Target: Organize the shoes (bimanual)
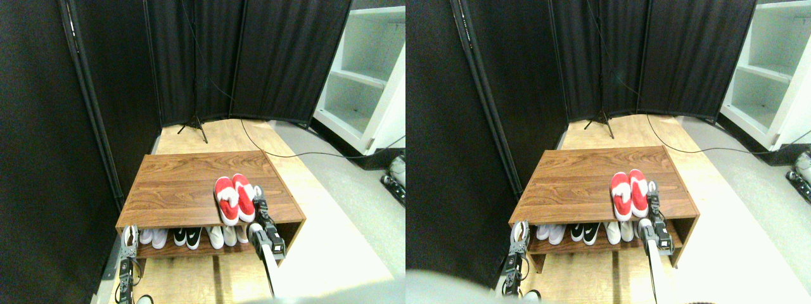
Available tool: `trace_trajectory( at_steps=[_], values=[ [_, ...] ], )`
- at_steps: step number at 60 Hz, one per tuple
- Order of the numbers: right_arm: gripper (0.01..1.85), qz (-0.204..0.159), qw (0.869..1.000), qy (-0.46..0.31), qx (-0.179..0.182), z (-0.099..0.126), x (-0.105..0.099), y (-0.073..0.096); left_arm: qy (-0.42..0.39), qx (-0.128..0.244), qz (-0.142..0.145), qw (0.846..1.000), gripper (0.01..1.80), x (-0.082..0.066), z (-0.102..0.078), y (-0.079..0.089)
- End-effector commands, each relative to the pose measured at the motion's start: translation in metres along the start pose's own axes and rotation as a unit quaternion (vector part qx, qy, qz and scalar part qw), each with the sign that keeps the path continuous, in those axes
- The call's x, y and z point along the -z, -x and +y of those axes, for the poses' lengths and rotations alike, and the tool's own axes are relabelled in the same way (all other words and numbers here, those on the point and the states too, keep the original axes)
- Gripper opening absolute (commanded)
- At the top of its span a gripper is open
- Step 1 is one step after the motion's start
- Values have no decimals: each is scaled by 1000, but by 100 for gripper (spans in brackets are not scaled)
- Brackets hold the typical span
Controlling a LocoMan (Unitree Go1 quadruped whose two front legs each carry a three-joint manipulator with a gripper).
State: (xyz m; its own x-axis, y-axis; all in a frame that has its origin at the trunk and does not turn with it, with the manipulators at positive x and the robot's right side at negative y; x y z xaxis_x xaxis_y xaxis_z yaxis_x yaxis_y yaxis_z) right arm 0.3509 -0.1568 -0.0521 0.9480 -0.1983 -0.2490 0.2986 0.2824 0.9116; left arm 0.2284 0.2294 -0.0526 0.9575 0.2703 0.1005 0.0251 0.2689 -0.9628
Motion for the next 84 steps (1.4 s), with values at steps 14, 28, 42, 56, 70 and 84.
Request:
trace_trajectory(
  at_steps=[14, 28, 42, 56, 70, 84],
  values=[
    [1, -7, 999, 43, -18, 0, -18, -3, 5, 24, 0, 1000, 9, 0, -4, -4],
    [1, -22, 995, 70, -67, 20, -51, 0, 7, 20, 6, 1000, 7, 1, -2, -7],
    [1, -51, 989, 84, -115, 30, -88, 14, 7, 15, 6, 1000, 6, 1, -2, -9],
    [1, -45, 986, 55, -153, 29, -105, 52, 9, 17, 15, 1000, 5, -2, -2, -9],
    [1, -37, 986, 63, -149, 15, -91, 100, 9, 16, 21, 1000, 3, -5, -4, -8],
    [1, -13, 989, 46, -138, -2, -68, 127, 7, 9, 30, 999, 6, -6, -8, -8]
  ],
)
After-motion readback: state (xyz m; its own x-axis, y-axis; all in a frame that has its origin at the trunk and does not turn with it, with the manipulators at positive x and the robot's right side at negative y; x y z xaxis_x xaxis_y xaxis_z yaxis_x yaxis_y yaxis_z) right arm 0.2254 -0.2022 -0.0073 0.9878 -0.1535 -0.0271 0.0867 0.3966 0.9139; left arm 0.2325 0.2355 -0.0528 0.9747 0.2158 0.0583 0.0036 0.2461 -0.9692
